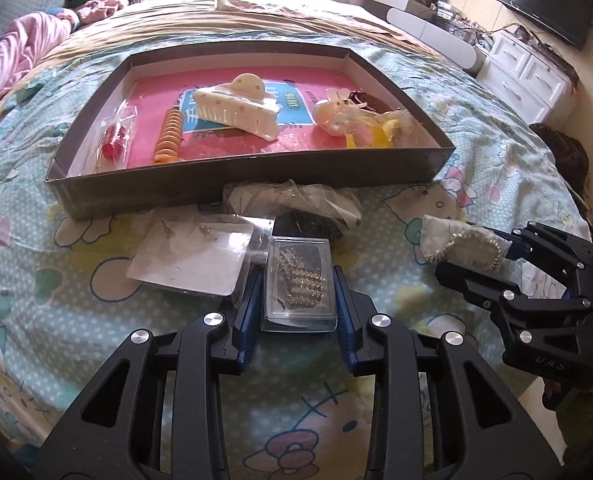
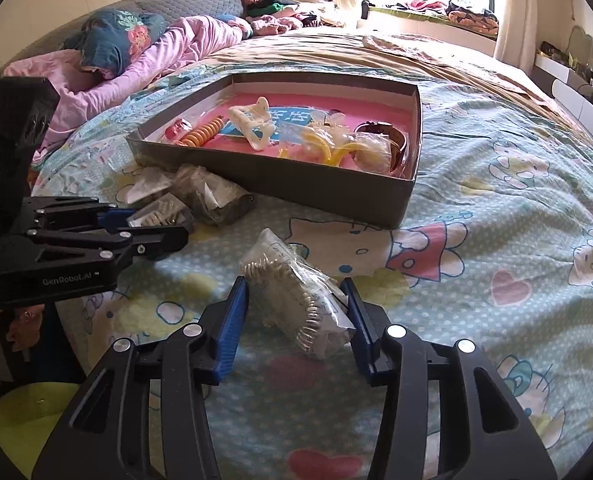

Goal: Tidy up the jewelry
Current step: 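Grasp the clear rhinestone clip case with the left tool while the right grasps the bagged white comb, then lower the clip case into the box with the left tool while the right drops the comb bag there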

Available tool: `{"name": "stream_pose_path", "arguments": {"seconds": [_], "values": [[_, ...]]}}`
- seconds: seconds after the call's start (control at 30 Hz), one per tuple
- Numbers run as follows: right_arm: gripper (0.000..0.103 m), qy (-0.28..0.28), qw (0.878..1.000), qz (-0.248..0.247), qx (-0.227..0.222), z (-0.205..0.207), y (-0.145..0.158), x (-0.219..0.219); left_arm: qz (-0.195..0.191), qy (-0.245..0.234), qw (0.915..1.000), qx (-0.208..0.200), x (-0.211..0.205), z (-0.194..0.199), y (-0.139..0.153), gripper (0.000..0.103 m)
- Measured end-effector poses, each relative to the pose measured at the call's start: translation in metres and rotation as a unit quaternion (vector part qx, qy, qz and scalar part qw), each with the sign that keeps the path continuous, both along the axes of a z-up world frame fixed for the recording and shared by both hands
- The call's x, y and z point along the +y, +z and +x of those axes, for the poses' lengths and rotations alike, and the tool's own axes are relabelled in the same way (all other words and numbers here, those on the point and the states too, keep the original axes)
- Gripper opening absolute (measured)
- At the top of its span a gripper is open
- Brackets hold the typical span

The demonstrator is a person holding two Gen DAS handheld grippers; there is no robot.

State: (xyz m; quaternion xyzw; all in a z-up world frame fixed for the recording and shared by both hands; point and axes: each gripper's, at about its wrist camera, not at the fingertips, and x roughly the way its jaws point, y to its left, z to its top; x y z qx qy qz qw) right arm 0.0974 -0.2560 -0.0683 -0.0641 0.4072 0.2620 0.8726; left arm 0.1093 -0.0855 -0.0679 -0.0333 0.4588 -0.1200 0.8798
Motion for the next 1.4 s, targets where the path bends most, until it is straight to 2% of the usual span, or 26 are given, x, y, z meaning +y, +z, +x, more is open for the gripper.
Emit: {"name": "stream_pose_path", "arguments": {"seconds": [0.17, 0.3, 0.47, 0.63, 1.4], "values": [[0.045, 0.002, 1.0, 0.005, -0.005, -0.005, 0.011, -0.001, -0.004, -0.013, 0.9999, -0.005, 0.001, -0.014, 0.008, 0.025], [0.045, 0.002, 1.0, 0.01, -0.013, -0.008, 0.021, -0.003, -0.013, -0.013, 0.9995, -0.025, 0.005, -0.025, 0.026, 0.025], [0.045, 0.005, 1.0, 0.015, -0.025, -0.011, 0.035, -0.003, -0.019, 0.001, 0.9984, -0.053, 0.018, -0.032, 0.05, 0.025], [0.045, 0.015, 0.999, 0.018, -0.035, -0.012, 0.046, 0.004, -0.024, 0.019, 0.9972, -0.068, 0.032, -0.034, 0.062, 0.025], [0.045, 0.055, 0.996, 0.031, -0.057, -0.002, 0.067, 0.044, -0.04, 0.061, 0.9944, -0.077, 0.065, -0.027, 0.066, 0.025]]}}
